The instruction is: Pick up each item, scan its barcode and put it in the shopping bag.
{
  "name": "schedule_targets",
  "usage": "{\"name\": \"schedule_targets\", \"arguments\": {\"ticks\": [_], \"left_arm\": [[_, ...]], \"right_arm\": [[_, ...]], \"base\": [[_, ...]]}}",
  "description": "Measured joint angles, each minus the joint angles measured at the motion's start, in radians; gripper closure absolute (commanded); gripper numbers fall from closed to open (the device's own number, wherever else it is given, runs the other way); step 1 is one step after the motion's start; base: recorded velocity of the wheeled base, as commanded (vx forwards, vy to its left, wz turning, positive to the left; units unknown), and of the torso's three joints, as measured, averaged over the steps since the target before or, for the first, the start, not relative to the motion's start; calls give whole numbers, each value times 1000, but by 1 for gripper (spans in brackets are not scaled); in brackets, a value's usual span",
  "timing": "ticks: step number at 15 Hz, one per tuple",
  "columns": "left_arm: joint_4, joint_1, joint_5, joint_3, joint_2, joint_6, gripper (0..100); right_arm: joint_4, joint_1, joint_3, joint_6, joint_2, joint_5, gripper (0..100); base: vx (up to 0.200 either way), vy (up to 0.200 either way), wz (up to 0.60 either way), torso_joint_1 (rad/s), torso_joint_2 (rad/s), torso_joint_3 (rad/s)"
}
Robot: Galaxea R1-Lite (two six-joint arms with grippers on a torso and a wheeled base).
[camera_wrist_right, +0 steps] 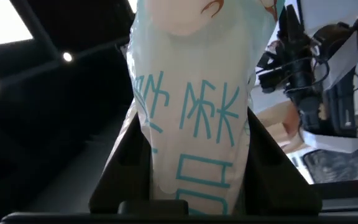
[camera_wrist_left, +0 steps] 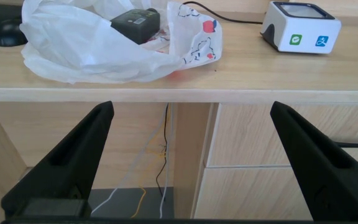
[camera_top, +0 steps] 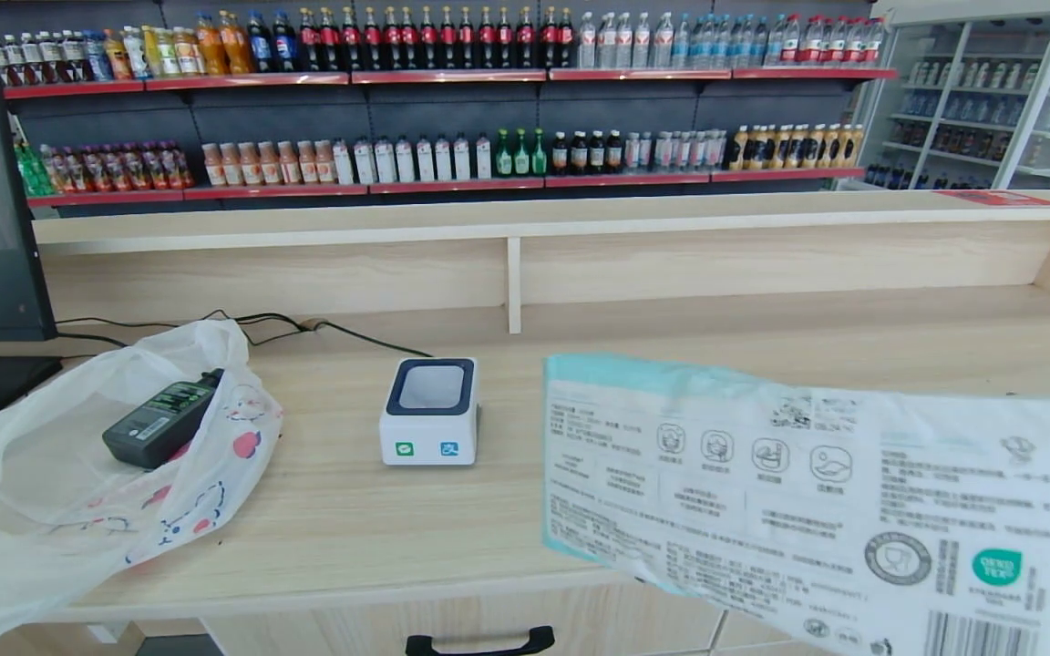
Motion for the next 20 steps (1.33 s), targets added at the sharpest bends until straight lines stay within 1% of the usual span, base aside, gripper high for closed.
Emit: {"name": "schedule_targets", "arguments": {"ticks": [2, 5, 9, 10, 12, 13, 14, 15, 19, 20], "left_arm": [[0, 0, 0, 0, 0, 0, 0], [0, 0, 0, 0, 0, 0, 0], [0, 0, -1, 0, 0, 0, 0], [0, 0, 0, 0, 0, 0, 0], [0, 0, 0, 0, 0, 0, 0], [0, 0, 0, 0, 0, 0, 0], [0, 0, 0, 0, 0, 0, 0], [0, 0, 0, 0, 0, 0, 0], [0, 0, 0, 0, 0, 0, 0], [0, 0, 0, 0, 0, 0, 0]], "right_arm": [[0, -41, 25, -195, -49, 0, 100], [0, -128, 39, -576, -74, -1, 100], [0, -196, 39, -1262, -32, -1, 100], [2, -209, 41, -1396, -8, 0, 100], [2, -250, 33, -1714, 57, -2, 100], [3, -279, 22, -1867, 98, -25, 100], [3, -301, 6, -1956, 136, -109, 100], [4, -314, -20, -1993, 167, -204, 100], [0, -311, -113, -2053, 208, -429, 100], [0, -308, -124, -2084, 208, -508, 100]], "base": [[0, 0, 0, 0, 0, 0], [0, 0, 0, 0, 0, 0], [0, 0, 0, 0, 0, 0], [0, 0, 0, 0, 0, 0], [0, 0, 0, 0, 0, 0], [0, 0, 0, 0, 0, 0], [0, 0, 0, 0, 0, 0], [0, 0, 0, 0, 0, 0], [0, 0, 0, 0, 0, 0], [0, 0, 0, 0, 0, 0]]}}
